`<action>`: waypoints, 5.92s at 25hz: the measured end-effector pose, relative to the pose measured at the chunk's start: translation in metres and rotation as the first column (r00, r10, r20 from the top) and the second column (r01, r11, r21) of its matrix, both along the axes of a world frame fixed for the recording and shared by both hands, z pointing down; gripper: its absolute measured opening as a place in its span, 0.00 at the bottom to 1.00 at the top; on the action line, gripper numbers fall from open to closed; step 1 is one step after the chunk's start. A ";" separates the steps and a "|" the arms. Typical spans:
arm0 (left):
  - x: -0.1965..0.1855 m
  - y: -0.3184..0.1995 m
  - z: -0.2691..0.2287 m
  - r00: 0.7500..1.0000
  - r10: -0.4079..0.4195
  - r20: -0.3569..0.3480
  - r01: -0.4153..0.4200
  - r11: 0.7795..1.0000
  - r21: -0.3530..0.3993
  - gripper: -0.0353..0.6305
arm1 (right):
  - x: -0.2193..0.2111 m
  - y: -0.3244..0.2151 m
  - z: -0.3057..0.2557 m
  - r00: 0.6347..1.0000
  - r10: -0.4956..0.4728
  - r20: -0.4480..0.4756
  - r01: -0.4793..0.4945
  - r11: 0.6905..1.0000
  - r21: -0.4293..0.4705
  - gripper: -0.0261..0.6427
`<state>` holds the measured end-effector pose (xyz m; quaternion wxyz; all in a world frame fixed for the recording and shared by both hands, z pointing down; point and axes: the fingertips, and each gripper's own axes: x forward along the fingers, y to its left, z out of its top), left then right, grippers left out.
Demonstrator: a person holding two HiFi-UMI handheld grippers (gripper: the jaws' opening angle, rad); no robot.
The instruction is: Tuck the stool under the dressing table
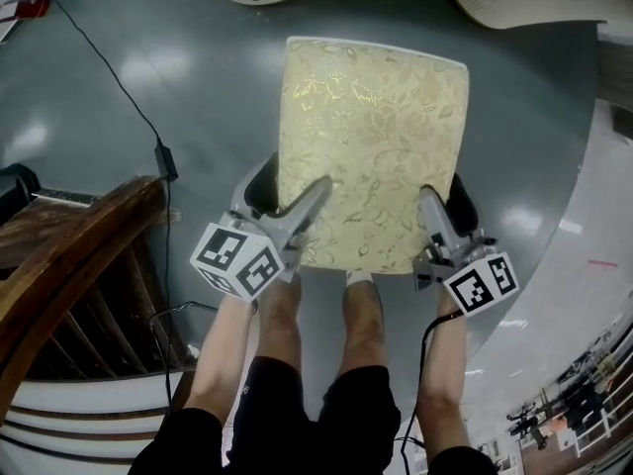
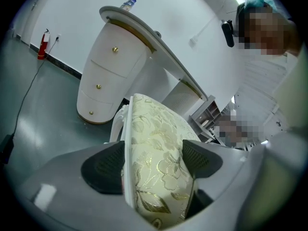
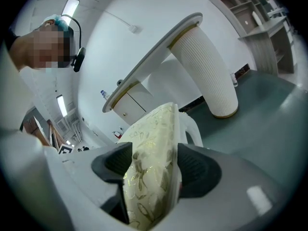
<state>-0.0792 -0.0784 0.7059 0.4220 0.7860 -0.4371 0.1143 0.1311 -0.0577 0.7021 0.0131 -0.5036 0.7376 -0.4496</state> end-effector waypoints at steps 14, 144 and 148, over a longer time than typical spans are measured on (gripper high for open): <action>0.000 0.000 -0.003 1.000 0.013 0.019 -0.013 1.000 -0.016 0.63 | 0.000 0.002 0.001 1.000 0.007 0.028 -0.007 1.000 -0.005 0.48; 0.001 0.072 -0.263 0.949 -0.063 0.310 -0.083 0.895 0.438 0.20 | -0.031 0.063 -0.249 0.895 -0.044 -0.444 0.194 0.934 0.300 0.23; 0.005 0.091 -0.310 0.944 -0.057 0.326 -0.116 0.865 0.488 0.17 | -0.030 0.084 -0.296 0.880 -0.007 -0.474 0.193 0.918 0.345 0.20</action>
